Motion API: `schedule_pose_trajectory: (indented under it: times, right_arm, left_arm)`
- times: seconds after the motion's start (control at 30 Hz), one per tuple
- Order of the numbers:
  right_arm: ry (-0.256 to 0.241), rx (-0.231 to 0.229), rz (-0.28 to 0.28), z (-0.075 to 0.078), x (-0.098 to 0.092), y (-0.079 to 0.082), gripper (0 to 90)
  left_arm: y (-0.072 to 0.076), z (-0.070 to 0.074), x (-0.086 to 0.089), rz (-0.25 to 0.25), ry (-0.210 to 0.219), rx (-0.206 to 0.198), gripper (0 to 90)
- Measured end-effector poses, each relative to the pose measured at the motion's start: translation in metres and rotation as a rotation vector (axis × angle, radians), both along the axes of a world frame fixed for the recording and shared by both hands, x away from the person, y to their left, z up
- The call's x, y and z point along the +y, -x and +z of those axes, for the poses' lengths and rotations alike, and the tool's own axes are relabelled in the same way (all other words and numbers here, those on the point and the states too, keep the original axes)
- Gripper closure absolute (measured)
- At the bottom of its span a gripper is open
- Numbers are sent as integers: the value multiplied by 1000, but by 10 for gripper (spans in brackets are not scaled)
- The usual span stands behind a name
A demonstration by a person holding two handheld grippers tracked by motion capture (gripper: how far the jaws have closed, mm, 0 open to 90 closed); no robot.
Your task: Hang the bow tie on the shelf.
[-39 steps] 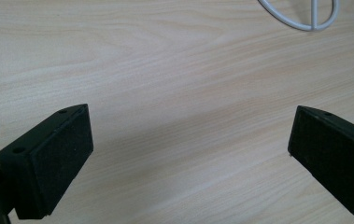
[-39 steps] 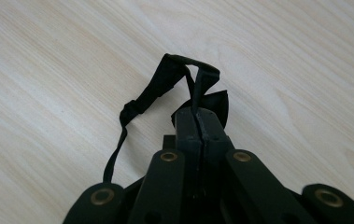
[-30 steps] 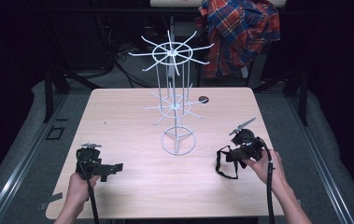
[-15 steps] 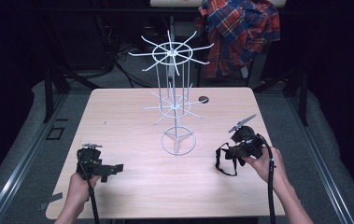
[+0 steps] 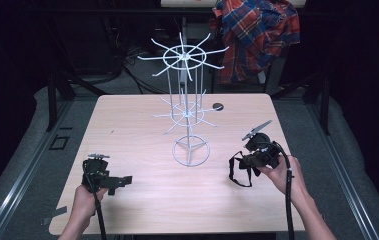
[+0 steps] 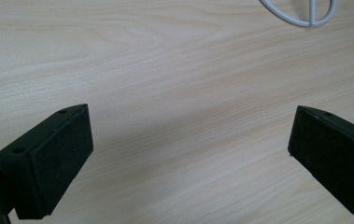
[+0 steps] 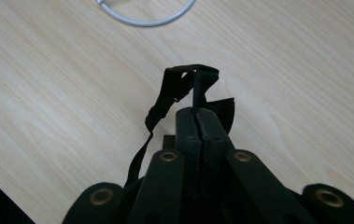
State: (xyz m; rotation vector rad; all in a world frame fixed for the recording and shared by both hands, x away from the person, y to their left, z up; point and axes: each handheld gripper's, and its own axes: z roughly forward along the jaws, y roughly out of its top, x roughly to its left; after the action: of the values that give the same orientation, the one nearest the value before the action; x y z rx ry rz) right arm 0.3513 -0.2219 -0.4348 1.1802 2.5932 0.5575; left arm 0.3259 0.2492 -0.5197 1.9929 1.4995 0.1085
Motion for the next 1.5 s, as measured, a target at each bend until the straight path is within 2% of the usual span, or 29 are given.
schedule_pose_trajectory:
  times: [0.43,0.87,1.07,1.5]
  right_arm:
    - [-5,-47,30,22,9,1,887]
    - [-27,-80,47,33,19,-4,887]
    - [-19,-86,57,38,22,-5,887]
    - [-38,-128,21,51,27,-16,887]
  left_arm:
    - [0,0,0,2,0,-2,1]
    - [0,0,0,-1,0,0,1]
    - [0,0,0,-2,-1,1,1]
    - [0,0,0,0,-1,0,1]
